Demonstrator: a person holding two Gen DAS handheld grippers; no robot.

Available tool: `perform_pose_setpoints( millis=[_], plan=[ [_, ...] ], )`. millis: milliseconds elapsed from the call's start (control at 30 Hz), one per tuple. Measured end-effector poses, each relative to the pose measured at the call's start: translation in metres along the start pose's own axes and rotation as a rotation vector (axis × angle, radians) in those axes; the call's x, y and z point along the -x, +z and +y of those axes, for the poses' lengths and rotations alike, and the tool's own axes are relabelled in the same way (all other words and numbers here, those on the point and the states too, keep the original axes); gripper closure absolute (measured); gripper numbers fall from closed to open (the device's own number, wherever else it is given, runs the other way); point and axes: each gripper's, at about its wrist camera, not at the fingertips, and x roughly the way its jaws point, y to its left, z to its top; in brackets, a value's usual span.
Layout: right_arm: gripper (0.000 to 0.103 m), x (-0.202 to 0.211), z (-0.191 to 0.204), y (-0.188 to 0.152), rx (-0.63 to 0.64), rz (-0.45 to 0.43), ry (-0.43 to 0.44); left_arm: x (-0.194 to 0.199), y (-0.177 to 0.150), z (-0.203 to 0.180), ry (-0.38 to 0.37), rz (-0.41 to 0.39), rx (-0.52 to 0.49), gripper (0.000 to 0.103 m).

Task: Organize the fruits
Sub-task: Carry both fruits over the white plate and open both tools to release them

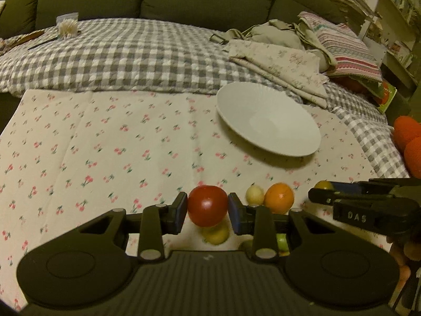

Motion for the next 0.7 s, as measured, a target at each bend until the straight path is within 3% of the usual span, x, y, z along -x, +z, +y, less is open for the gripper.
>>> perform_pose_setpoints(
  millis=[200, 700],
  plan=[
    [0.077, 0.002, -0.007, 0.009, -0.001, -0.017, -0.008, -0.014, 0.015, -0.014, -0.016, 0.007, -0.02, 0.071],
    [0.078, -0.01, -0.054, 0.045, -0.068, -0.078, -0.012, -0.064, 0.064, -0.065, -0.037, -0.075, -0.149, 0.071]
  ],
)
